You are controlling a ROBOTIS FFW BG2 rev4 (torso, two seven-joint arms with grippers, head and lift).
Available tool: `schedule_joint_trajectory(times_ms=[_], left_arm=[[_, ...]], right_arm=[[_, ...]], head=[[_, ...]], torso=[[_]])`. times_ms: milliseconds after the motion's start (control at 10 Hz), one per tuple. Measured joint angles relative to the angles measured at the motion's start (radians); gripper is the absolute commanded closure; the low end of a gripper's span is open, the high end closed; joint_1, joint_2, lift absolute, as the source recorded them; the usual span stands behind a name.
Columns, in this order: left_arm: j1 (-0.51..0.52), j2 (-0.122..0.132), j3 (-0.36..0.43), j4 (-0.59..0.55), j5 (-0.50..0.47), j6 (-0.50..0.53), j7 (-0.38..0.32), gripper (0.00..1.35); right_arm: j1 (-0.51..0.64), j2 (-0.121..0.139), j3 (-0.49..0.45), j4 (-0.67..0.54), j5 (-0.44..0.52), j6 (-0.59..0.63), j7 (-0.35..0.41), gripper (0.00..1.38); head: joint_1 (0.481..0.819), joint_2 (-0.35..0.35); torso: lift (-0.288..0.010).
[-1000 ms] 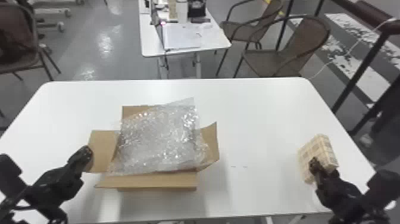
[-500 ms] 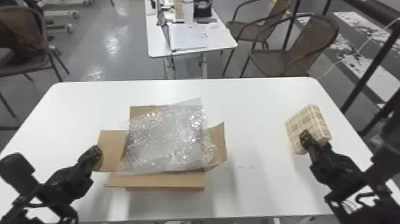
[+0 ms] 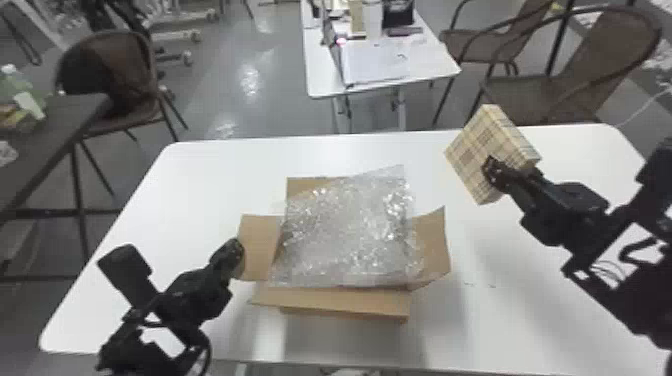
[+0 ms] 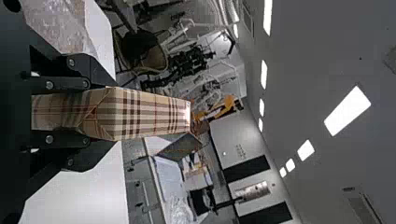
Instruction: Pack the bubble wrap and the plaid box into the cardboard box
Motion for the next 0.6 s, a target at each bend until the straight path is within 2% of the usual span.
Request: schedule_joint_trajectory(times_ms=[200, 600], left_arm=[[-0.006, 0.0, -0.004, 0.001, -0.004, 0.005, 0.0, 1.22], [-0.015, 0.0, -0.012, 0.004, -0.012, 0.011, 0.0, 1.22]], right_arm=[[-0.11, -0.007, 0.044, 0.041, 0.001, 0.111, 0.131, 1.27], [-0.272, -0.033, 0.129, 0.15, -0.011, 0.261, 0.321, 1.27]], head=[[0.695, 0.256], [0.695, 0.315]], torso=[[-0.122], [-0.122]])
